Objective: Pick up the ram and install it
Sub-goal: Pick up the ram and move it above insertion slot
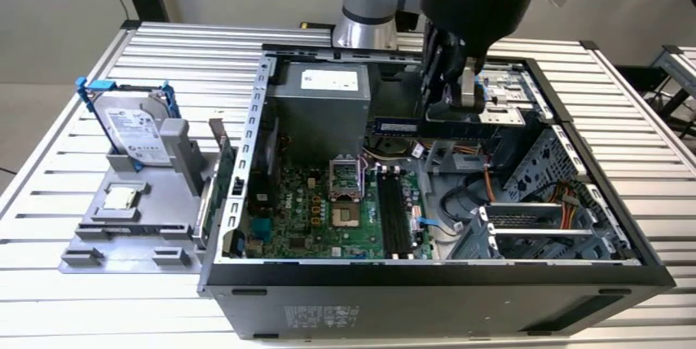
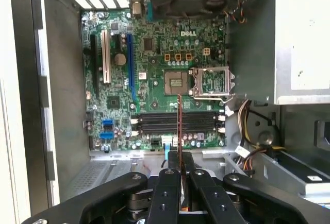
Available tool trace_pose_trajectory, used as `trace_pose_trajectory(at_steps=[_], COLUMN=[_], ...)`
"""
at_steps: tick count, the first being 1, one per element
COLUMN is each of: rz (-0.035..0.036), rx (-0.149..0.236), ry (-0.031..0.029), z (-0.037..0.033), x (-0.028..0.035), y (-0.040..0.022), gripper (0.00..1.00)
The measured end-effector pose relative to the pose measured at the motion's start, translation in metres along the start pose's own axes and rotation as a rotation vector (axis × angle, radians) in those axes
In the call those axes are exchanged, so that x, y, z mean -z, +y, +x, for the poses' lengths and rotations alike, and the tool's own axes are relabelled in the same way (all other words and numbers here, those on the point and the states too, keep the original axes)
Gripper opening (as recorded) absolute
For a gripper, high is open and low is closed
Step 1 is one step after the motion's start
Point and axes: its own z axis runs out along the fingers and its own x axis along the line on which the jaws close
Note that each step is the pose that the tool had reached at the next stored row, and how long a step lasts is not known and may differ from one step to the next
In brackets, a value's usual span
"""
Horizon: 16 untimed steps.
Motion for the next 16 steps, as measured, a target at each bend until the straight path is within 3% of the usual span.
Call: trace_pose_trajectory(at_steps=[3,13,16], rz=[0.0002,0.0003,0.0003], rx=[0.000,0.016,0.017], ry=[0.0002,0.0003,0.0004], z=[-0.0012,-0.0028,-0.0060], x=[0.0000,-0.0001,-0.0002], y=[-0.0038,-0.0045,-0.0045], gripper=[0.00,0.00,0.00])
